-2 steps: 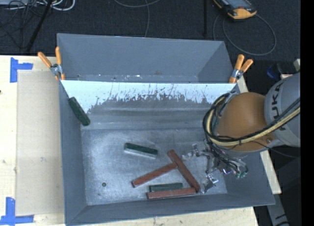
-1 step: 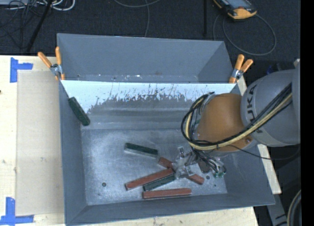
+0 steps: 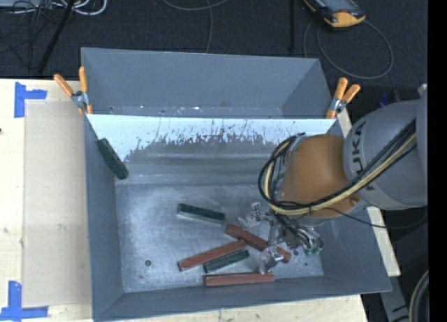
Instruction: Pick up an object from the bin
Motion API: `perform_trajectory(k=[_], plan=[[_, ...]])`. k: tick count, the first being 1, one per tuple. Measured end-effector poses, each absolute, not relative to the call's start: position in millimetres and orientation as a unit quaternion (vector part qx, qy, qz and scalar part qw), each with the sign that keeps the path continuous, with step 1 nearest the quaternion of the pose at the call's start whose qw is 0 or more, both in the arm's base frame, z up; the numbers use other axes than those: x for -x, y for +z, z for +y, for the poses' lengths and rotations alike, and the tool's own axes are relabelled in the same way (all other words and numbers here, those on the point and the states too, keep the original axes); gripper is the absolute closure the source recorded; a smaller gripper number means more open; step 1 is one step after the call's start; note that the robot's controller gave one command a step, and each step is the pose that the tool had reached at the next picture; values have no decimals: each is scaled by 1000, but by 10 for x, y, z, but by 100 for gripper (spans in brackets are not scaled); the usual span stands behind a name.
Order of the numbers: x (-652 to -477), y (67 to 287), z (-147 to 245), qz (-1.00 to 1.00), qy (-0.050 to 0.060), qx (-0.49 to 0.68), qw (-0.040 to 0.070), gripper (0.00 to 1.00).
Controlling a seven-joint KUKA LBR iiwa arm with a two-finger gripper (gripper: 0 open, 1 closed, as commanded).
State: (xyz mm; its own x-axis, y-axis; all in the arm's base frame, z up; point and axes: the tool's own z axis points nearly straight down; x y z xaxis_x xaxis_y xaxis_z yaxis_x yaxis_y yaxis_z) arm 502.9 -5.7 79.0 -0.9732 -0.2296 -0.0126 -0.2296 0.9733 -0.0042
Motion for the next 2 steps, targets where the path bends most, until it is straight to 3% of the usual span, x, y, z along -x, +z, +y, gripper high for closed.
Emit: perform_trajectory(k=[1,2], plan=[[-5028,756,-41,993,-1,117,8,100],[-5028,756,-41,993,-1,117,8,100]])
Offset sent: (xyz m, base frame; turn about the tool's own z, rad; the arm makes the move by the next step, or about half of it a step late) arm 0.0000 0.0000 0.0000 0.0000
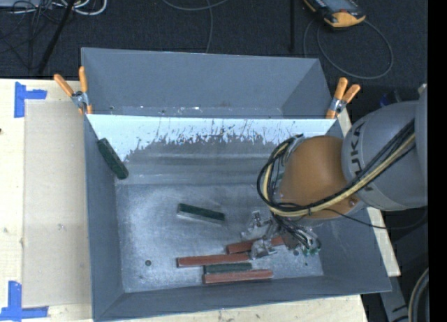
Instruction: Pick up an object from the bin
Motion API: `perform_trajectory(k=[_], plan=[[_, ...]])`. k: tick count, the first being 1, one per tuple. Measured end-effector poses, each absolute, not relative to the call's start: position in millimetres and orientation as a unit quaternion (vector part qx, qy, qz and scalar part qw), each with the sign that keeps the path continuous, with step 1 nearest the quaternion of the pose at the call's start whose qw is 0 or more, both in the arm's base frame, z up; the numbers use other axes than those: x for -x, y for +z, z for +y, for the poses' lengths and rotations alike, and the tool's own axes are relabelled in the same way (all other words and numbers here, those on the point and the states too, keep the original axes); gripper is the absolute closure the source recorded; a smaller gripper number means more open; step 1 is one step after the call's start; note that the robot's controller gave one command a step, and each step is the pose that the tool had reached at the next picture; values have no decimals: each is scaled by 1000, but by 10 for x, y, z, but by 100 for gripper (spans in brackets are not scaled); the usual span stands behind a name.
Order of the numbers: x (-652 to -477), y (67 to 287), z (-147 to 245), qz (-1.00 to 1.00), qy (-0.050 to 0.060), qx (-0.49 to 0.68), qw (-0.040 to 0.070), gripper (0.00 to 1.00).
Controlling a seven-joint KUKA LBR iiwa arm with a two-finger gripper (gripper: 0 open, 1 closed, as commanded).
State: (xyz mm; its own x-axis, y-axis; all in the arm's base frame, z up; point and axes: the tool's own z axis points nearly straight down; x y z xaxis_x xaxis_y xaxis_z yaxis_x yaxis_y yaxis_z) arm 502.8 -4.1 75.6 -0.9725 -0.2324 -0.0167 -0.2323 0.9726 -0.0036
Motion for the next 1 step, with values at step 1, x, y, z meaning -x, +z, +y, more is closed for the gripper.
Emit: perform_trajectory(k=[1], plan=[[-4893,2757,254,989,0,150,-2,100]])
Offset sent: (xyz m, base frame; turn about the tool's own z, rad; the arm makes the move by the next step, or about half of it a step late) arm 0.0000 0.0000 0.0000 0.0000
